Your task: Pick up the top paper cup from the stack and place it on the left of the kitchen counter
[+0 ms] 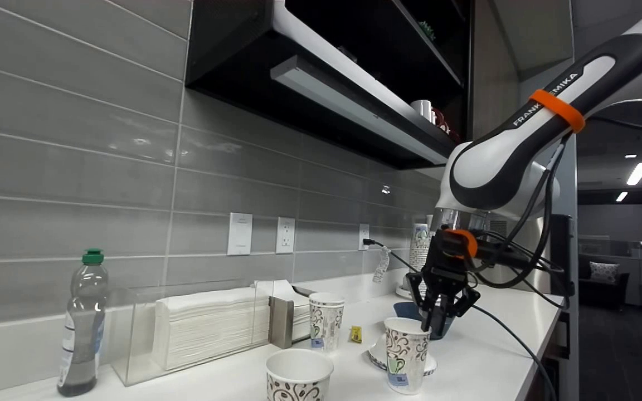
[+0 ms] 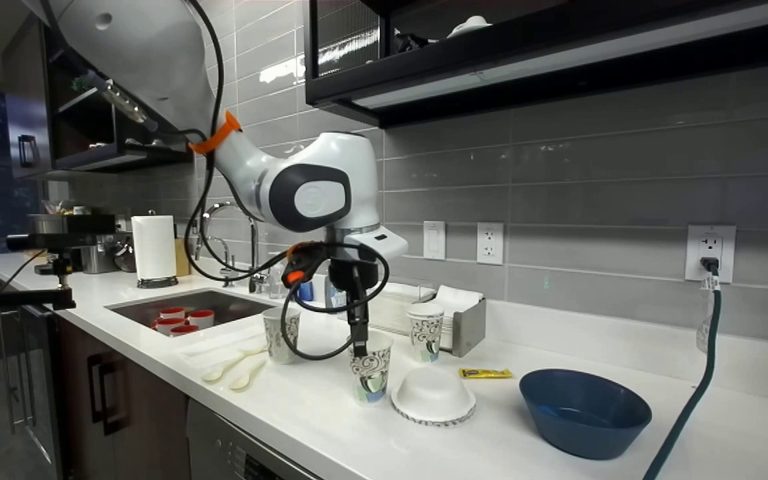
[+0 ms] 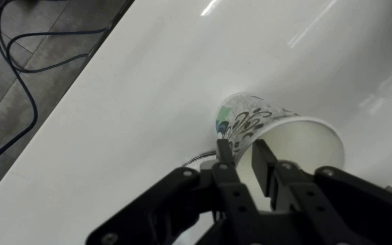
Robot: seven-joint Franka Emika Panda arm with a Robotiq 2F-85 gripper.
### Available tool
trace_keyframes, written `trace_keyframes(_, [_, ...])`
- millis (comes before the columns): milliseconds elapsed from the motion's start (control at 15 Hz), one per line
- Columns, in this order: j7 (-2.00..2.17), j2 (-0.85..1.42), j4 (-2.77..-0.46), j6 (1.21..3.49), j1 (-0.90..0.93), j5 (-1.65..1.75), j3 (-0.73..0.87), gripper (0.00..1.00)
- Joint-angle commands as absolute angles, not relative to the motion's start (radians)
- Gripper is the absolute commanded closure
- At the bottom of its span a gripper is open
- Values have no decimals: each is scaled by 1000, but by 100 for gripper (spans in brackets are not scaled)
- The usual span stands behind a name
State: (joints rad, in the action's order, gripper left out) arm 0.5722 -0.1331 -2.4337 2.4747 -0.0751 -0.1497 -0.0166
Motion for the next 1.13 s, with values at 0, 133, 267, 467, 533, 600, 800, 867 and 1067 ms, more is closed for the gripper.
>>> trace_keyframes(0, [591, -190, -2437, 2487, -61, -153, -22, 44])
trace_keyframes(133, [584, -237, -2433, 2483, -52, -151, -33, 30])
trace_keyframes(267, [558, -277, -2424, 2468, -35, -164, -46, 17])
trace_keyframes(467, [401, -328, -2421, 2449, 49, -262, -57, 1])
trace_keyframes(533, [375, -334, -2423, 2433, 82, -288, -71, 0])
trace_keyframes(600, [354, -338, -2429, 2420, 107, -296, -86, 0])
trace_keyframes(800, [377, -323, -2416, 2404, 110, -261, -116, 0])
trace_keyframes(867, [375, -322, -2417, 2390, 128, -261, -132, 0])
trace_keyframes(1067, [365, -322, -2418, 2382, 137, -261, -144, 0])
